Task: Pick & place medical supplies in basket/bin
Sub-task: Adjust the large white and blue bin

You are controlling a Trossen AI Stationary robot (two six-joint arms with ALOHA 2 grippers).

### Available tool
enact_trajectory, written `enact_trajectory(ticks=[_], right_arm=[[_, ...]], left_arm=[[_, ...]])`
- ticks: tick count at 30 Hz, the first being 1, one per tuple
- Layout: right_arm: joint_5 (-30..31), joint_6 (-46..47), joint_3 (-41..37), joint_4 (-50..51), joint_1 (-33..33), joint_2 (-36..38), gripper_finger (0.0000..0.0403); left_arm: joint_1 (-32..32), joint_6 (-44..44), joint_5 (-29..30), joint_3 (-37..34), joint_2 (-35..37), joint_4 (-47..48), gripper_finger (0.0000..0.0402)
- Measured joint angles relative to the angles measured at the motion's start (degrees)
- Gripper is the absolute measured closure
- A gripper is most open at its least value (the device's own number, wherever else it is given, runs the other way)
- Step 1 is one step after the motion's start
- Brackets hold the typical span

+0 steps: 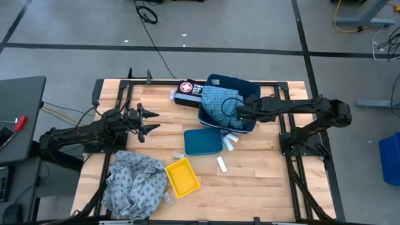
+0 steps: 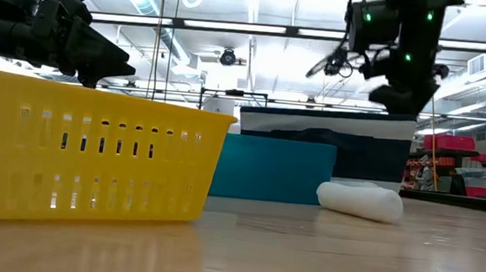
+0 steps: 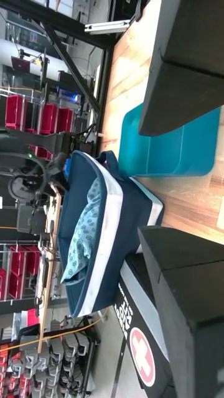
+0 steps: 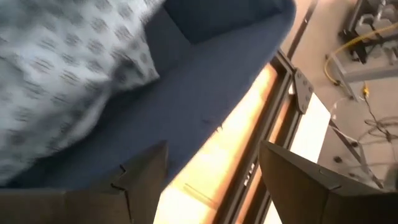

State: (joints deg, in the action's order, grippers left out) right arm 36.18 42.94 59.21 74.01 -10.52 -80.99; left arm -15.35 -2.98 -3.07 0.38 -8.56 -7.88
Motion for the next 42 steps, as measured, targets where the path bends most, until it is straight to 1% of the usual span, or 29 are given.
enact_trajectory(ticks=[8,11,15,18,24,37,42], right_arm=[[-1.6,0.3,-4.7,-2.1,-2.0,0.0,0.014],[-2.0,0.1,-4.9,-3.1,-2.0,0.0,0.014],[-4.9,-1.9,-4.9,-5.6,-2.0,0.0,0.014],[-5.9,-2.8,-4.9,-6.1,-2.0,0.0,0.014],[-4.3,-0.2,-4.9,-2.9,-2.0,0.0,0.014],[-0.4,9.2,-4.9,9.3,-1.9,0.0,0.014],[1.4,10.2,-4.9,10.0,-1.5,0.0,0.014]], left_arm=[[0.0,0.0,0.0,0.0,0.0,0.0,0.015],[0.0,0.0,0.0,0.0,0.0,0.0,0.015],[0.0,0.0,0.0,0.0,0.0,0.0,0.015],[0.0,0.0,0.0,0.0,0.0,0.0,0.015],[0.0,0.0,0.0,0.0,0.0,0.0,0.015],[0.0,0.0,0.0,0.0,0.0,0.0,0.015],[0.0,0.0,0.0,0.0,0.0,0.0,0.015]])
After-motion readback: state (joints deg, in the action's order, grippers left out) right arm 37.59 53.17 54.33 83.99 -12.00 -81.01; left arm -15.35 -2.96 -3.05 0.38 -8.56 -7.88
